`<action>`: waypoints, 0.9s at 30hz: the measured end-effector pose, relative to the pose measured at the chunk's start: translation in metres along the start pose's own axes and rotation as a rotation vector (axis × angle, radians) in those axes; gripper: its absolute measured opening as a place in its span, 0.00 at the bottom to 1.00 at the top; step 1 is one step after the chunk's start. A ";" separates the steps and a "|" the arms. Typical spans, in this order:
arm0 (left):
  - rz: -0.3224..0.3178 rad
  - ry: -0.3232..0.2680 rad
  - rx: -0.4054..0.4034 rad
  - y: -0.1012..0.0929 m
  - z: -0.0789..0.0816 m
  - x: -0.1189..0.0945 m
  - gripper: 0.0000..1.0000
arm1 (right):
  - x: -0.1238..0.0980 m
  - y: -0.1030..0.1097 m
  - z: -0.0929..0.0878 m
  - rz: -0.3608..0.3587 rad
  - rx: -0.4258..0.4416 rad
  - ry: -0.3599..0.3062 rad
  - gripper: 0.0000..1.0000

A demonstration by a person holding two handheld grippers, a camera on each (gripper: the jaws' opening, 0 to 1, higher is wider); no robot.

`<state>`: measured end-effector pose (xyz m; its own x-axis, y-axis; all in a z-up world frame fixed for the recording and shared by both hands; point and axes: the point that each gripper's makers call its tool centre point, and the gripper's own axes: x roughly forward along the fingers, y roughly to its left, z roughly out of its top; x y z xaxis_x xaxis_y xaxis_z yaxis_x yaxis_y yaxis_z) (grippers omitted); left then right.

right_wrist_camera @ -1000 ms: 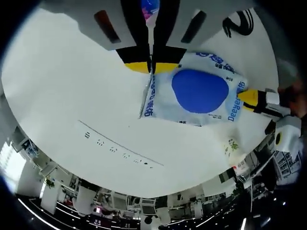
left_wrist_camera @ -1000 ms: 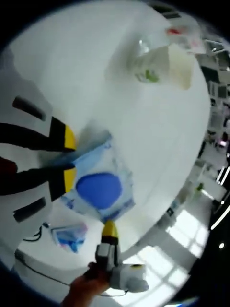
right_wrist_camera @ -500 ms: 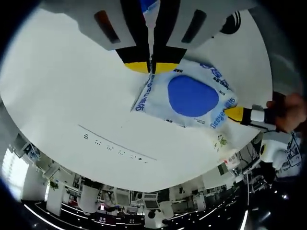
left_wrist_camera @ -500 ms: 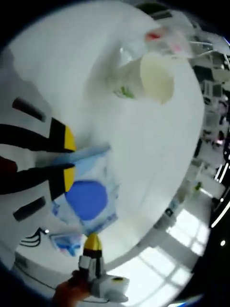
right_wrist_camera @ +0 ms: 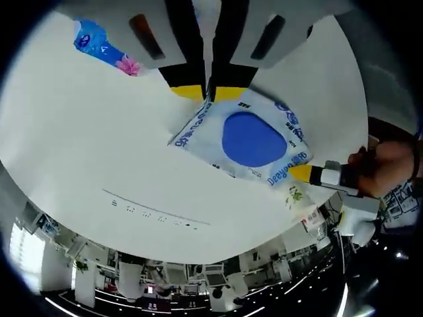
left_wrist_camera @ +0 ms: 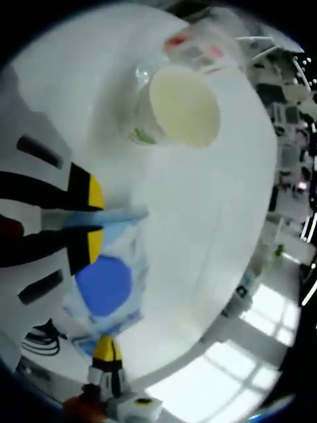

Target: Arrange the tabletop items into an orderly group along one side of the table until the central work area is clear of visible clutter.

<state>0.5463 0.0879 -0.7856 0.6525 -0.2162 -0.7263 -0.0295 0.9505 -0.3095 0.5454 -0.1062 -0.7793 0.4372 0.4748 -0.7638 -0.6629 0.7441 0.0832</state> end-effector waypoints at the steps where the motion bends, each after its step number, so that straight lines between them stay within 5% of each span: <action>1: 0.000 0.000 -0.001 0.001 0.000 0.000 0.07 | 0.003 0.001 -0.005 0.000 -0.003 0.011 0.02; 4: -0.008 0.017 -0.062 0.002 -0.003 0.002 0.07 | 0.010 0.002 -0.015 0.002 0.031 0.025 0.01; 13: -0.004 0.021 -0.029 0.004 -0.007 0.005 0.07 | 0.014 -0.002 -0.024 0.004 0.068 0.025 0.01; 16: -0.044 0.074 -0.008 -0.002 -0.018 0.007 0.11 | 0.014 -0.001 -0.023 0.002 0.059 0.022 0.01; 27: -0.053 0.001 -0.021 0.008 -0.015 -0.008 0.22 | 0.008 -0.003 -0.027 -0.003 0.114 -0.005 0.19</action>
<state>0.5291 0.0940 -0.7912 0.6530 -0.2665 -0.7089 -0.0107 0.9327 -0.3605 0.5345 -0.1170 -0.8025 0.4420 0.4747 -0.7611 -0.5882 0.7940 0.1537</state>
